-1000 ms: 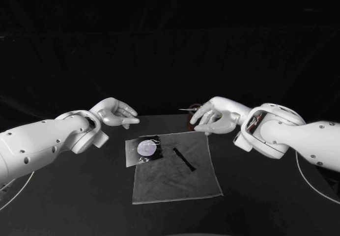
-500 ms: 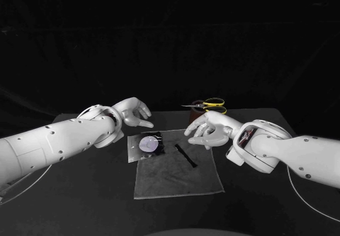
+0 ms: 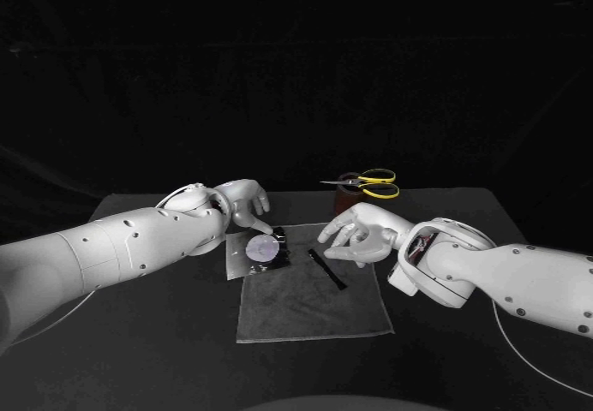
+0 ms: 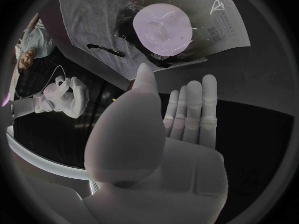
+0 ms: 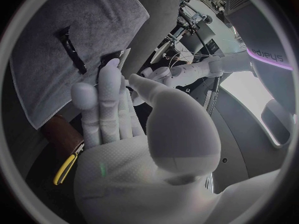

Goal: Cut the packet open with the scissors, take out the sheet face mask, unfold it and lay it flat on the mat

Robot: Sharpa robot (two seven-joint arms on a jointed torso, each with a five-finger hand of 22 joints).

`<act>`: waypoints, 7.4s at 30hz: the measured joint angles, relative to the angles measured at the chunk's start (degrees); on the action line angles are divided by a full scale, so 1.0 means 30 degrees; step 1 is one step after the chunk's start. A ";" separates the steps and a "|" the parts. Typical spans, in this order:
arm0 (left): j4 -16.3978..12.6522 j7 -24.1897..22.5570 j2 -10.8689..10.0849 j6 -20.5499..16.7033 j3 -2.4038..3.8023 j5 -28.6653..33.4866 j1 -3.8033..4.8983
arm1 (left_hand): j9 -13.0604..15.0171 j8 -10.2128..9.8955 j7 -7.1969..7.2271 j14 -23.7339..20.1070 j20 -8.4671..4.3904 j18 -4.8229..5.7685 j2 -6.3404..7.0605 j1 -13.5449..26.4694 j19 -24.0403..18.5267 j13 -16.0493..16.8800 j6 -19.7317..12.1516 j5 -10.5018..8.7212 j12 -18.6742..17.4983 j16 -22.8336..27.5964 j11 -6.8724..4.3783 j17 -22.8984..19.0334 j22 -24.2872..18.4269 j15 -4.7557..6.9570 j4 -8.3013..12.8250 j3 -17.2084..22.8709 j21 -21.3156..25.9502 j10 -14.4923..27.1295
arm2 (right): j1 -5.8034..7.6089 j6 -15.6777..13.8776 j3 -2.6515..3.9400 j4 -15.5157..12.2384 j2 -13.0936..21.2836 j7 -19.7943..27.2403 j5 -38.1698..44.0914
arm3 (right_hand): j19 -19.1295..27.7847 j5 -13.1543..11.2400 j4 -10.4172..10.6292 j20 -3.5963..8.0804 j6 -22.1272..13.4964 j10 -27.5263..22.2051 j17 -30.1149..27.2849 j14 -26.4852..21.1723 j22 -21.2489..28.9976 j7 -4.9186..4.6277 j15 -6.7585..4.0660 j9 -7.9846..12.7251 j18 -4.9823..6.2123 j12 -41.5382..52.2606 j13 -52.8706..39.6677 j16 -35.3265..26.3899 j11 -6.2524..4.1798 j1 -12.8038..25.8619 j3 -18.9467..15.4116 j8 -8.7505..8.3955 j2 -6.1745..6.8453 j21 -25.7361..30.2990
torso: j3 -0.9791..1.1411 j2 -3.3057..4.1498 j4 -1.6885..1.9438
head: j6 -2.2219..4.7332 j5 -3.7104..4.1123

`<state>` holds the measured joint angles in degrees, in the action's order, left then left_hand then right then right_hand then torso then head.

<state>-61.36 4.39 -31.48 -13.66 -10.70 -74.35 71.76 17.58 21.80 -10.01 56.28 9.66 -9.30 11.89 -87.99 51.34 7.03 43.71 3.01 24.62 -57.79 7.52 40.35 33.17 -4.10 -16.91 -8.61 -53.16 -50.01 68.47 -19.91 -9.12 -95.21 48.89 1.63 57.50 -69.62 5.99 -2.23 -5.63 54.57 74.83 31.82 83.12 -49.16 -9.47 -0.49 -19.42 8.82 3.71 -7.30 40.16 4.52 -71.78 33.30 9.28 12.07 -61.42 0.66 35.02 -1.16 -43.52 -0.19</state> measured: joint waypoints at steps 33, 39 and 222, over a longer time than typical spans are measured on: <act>-0.0090 0.1392 -0.0557 0.1020 -0.0079 -0.1113 -0.0727 | 0.0794 0.3249 -0.0132 -0.0479 0.0121 -0.0152 0.0343 0.0057 -0.1011 0.2236 -0.1922 0.0000 0.6065 -0.3604 0.0093 -0.0472 0.1328 -0.0073 -0.0004 -0.0157 -0.2158 0.3709 | -0.0734 -0.0609 0.0003 0.2119 -0.1932 -0.2083 0.3289 | -0.0196 -0.0229 0.0165 -0.0212 -0.0599 -0.0788 0.0360 -0.0242 -0.1315 -0.0182 0.0237 -0.0137 -0.0160 0.0001 0.0240 0.0983 0.0239 0.0200 -0.0062 0.0000 0.0200 -0.0937 | -0.0026 -0.0013 0.0026 | -0.0251 -0.0189; 0.0043 0.1571 -0.0469 0.1110 -0.0078 -0.1158 -0.0787 | 0.0800 0.3373 -0.0113 -0.0617 0.0230 -0.0143 0.0495 0.0210 -0.1119 0.2236 -0.2359 0.0000 0.6237 -0.3677 0.0230 -0.0630 0.1330 -0.0211 -0.0031 -0.0237 -0.2158 0.4273 | -0.0751 -0.0602 0.0006 0.2209 -0.2036 -0.2198 0.3475 | -0.0195 -0.0229 0.0165 -0.0212 -0.0603 -0.0787 0.0405 -0.0243 -0.1361 -0.0175 0.0237 -0.0137 -0.0169 0.0001 0.0257 0.1092 0.0238 0.0200 -0.0062 0.0000 0.0201 -0.1020 | -0.0002 -0.0013 0.0026 | -0.0302 -0.0203; -0.4101 -1.0968 -0.3521 -0.1159 0.1353 0.8174 -0.2022 | -0.1227 0.1484 0.1158 0.4196 -0.1342 0.0175 -0.2354 -0.3044 0.0599 -0.0851 0.4986 -0.0126 -0.1405 -0.6761 -0.1584 0.1065 0.3198 0.1526 0.0709 0.8153 -0.4652 -0.5958 | 0.1818 0.2570 0.0652 0.1259 -0.1001 -0.3013 -0.5765 | -0.0401 0.2481 0.3508 0.0400 0.0813 -0.0338 0.6182 -0.0183 -0.3997 0.0806 -0.0452 -0.1122 -0.0765 0.7298 -1.1242 0.8210 -0.0750 0.3239 -0.2677 -0.0221 -0.0576 -0.1732 | -0.0005 -0.0029 0.0046 | -0.0181 0.0518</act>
<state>-73.67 -28.51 -42.04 -17.14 -6.64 -49.83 65.69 13.90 26.26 -6.53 68.87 5.63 -8.78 4.82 -97.12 53.14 4.48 58.67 2.63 20.40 -78.08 2.77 43.55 42.76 0.48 -14.78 15.85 -67.12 -67.88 73.93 -12.20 -7.17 -91.43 45.89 -7.41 40.21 -70.82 13.43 8.29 -4.43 57.01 73.81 50.37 82.57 -61.15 -7.06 -1.85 -22.79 6.53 25.60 -41.03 64.78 2.28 -62.06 25.27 8.62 10.34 -66.61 0.65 34.94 -1.03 -44.06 1.37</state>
